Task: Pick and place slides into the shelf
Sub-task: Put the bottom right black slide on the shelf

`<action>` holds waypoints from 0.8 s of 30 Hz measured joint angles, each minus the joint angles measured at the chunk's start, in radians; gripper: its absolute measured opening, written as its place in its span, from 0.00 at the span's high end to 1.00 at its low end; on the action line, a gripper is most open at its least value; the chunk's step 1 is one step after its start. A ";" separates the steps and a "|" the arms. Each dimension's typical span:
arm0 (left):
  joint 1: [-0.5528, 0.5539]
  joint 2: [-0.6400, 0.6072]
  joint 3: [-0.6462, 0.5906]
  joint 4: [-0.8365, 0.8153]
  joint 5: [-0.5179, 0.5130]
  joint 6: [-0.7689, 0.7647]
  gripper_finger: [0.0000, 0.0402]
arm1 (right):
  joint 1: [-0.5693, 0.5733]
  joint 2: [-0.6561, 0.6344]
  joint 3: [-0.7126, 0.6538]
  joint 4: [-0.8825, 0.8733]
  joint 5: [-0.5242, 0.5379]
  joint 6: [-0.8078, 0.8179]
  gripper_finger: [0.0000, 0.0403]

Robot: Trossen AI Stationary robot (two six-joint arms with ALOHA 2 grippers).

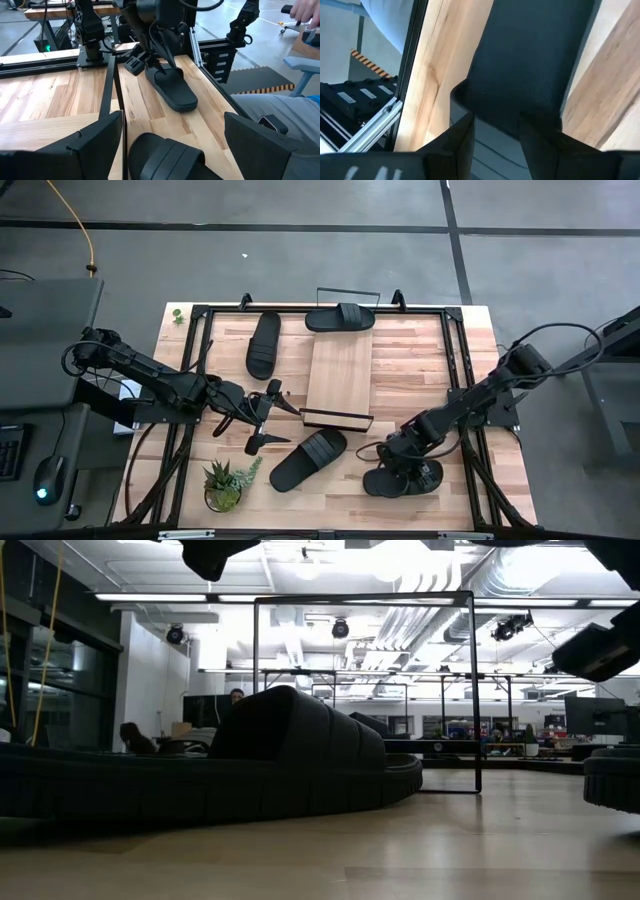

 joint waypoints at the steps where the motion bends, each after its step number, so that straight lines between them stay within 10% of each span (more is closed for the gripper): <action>1: 0.000 0.000 0.000 0.000 0.000 0.000 0.18 | 0.000 0.002 0.000 0.001 -0.002 0.000 0.65; 24: 0.000 0.000 0.000 -0.001 -0.001 0.000 0.18 | 0.035 0.003 0.000 -0.154 -0.157 0.156 0.65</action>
